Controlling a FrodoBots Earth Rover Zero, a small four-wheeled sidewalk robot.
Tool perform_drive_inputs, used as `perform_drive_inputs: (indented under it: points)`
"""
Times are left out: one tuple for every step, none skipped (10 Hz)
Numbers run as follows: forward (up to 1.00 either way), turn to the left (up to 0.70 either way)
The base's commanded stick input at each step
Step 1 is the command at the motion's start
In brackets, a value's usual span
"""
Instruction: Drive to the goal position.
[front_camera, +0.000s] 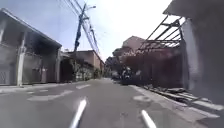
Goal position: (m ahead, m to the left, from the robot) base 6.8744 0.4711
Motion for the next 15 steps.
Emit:
perform_drive_inputs:
  points:
    - [1.00, 0.00]
    - [1.00, 0.00]
    - [1.00, 0.00]
    - [1.00, 0.00]
    - [1.00, 0.00]
    - [1.00, 0.00]
    - [1.00, 0.00]
    - [1.00, -0.01]
    - [1.00, -0.12]
    - [1.00, -0.31]
    - [1.00, -0.39]
    - [1.00, -0.29]
    - [1.00, -0.13]
    - [1.00, 0.00]
    - [1.00, 0.00]
